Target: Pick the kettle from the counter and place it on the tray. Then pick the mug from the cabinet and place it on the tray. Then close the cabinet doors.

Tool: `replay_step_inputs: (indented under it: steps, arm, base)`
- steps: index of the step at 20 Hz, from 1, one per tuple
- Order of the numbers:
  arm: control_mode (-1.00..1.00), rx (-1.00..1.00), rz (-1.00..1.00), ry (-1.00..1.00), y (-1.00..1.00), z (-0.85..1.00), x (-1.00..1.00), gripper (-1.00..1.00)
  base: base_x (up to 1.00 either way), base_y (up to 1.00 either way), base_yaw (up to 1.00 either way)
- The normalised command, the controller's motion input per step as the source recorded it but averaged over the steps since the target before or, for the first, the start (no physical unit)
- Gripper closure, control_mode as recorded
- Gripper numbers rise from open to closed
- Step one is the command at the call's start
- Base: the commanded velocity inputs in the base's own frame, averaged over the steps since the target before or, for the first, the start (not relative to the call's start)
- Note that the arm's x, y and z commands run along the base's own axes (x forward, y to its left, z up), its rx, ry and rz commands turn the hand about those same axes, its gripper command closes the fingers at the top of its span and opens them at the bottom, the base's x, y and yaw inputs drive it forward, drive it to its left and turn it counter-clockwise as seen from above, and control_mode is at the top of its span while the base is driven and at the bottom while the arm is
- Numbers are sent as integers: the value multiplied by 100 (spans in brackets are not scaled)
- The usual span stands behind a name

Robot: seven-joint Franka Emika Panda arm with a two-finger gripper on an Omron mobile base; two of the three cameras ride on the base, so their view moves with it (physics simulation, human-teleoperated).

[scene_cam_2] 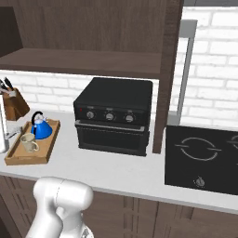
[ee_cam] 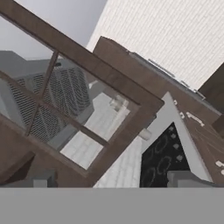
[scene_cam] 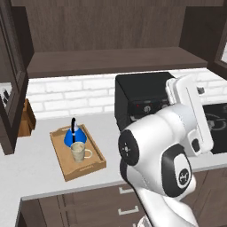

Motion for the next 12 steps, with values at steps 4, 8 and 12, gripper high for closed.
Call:
replay_step_inputs:
  steps: [4, 8, 12]
  arm:
    - [-100, 0, -11, -9, -37, 5, -15, -100]
    - [-100, 0, -11, -6, -37, 3, -12, -100]
    - [-100, 0, -13, -3, -39, 3, -11, -100]
  base:
    - [0, 0, 0]
    - [0, 0, 0]
    - [0, 0, 0]
